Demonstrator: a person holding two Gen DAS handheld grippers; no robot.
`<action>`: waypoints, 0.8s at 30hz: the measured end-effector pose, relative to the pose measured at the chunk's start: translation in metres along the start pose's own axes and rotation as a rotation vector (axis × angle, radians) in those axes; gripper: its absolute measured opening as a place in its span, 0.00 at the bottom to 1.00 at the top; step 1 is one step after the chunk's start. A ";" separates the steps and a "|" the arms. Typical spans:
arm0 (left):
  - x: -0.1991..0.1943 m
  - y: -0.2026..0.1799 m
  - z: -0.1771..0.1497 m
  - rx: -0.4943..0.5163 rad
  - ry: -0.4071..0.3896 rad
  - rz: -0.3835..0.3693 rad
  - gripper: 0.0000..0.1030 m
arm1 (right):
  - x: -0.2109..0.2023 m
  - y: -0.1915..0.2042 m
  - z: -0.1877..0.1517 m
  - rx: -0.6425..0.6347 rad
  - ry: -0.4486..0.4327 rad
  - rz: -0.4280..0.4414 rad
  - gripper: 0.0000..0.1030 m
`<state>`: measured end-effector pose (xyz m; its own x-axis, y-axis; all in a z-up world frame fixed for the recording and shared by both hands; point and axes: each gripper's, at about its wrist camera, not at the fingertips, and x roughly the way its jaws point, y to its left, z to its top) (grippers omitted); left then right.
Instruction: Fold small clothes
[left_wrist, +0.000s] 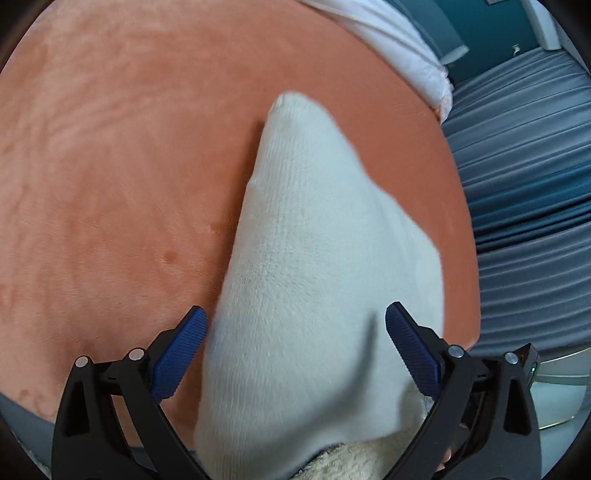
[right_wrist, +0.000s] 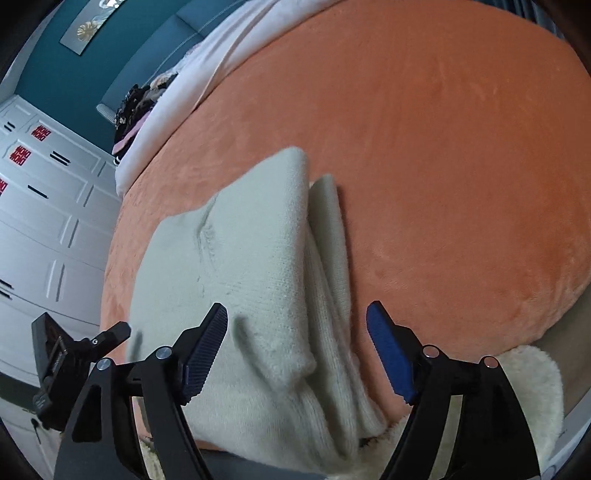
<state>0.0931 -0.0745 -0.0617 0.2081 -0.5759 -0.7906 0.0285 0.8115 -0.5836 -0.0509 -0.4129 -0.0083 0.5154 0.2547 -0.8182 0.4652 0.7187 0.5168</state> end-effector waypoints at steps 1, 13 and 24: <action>0.008 0.001 -0.001 -0.004 0.019 -0.001 0.94 | 0.010 0.000 -0.001 0.012 0.026 0.020 0.74; 0.016 -0.013 -0.001 0.040 0.066 -0.073 0.68 | 0.020 0.041 0.008 -0.051 0.000 0.068 0.37; -0.183 -0.097 0.012 0.306 -0.263 -0.274 0.63 | -0.164 0.186 0.003 -0.384 -0.440 0.248 0.36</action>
<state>0.0639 -0.0468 0.1414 0.3915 -0.7600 -0.5189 0.3944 0.6480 -0.6515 -0.0468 -0.3231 0.2232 0.8606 0.2122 -0.4629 0.0448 0.8740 0.4839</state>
